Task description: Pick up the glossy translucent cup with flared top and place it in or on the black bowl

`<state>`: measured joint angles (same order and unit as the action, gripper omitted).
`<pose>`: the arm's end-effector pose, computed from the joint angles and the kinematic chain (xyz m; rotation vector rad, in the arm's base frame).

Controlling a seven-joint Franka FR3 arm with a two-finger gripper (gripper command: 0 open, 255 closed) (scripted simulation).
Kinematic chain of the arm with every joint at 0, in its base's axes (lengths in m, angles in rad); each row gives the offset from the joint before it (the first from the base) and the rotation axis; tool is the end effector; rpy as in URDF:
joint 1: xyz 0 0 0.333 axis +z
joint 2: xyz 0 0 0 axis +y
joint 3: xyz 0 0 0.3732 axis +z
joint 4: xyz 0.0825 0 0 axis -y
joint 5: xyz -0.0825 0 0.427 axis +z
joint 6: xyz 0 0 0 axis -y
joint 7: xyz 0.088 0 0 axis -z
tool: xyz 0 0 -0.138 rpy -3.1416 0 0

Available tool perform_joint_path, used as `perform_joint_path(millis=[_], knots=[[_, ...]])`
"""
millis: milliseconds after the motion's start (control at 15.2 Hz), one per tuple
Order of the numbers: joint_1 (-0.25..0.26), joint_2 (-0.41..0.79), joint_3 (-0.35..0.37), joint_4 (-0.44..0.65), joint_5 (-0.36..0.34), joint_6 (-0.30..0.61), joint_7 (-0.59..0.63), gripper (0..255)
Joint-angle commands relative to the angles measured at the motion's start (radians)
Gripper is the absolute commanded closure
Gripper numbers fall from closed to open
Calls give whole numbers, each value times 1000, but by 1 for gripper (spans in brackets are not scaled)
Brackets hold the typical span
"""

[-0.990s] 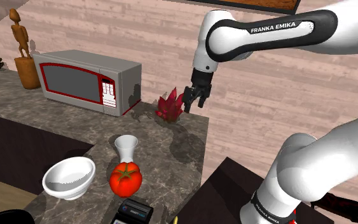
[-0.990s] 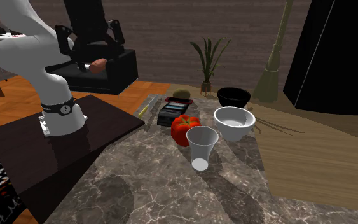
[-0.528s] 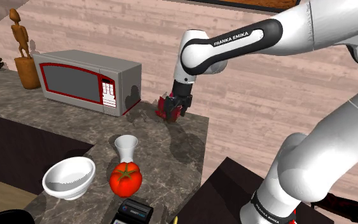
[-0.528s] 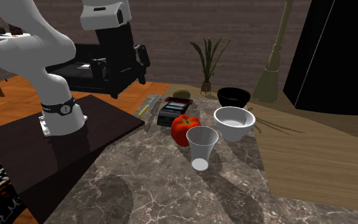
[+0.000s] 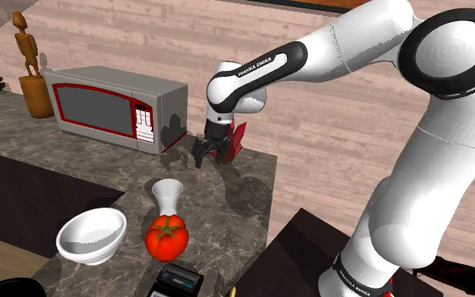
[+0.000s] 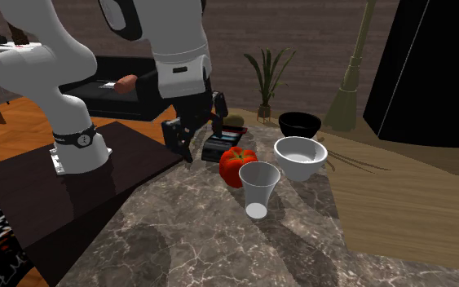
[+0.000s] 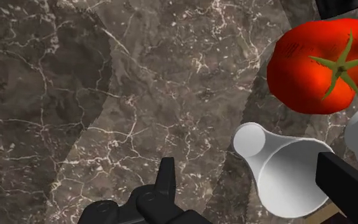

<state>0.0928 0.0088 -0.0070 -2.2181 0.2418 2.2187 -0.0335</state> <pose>0.5591 0.0618 0.3729 -2.9496 0.0411 0.0195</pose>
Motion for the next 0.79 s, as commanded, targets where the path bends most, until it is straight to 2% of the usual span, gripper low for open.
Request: perform_joint_path(millis=[0, 462, 726], knots=[[6, 73, 7, 45, 31, 24, -13, 0], [8, 345, 38, 267, 120, 61, -55, 0], [12, 391, 46, 281, 133, 93, -61, 0]])
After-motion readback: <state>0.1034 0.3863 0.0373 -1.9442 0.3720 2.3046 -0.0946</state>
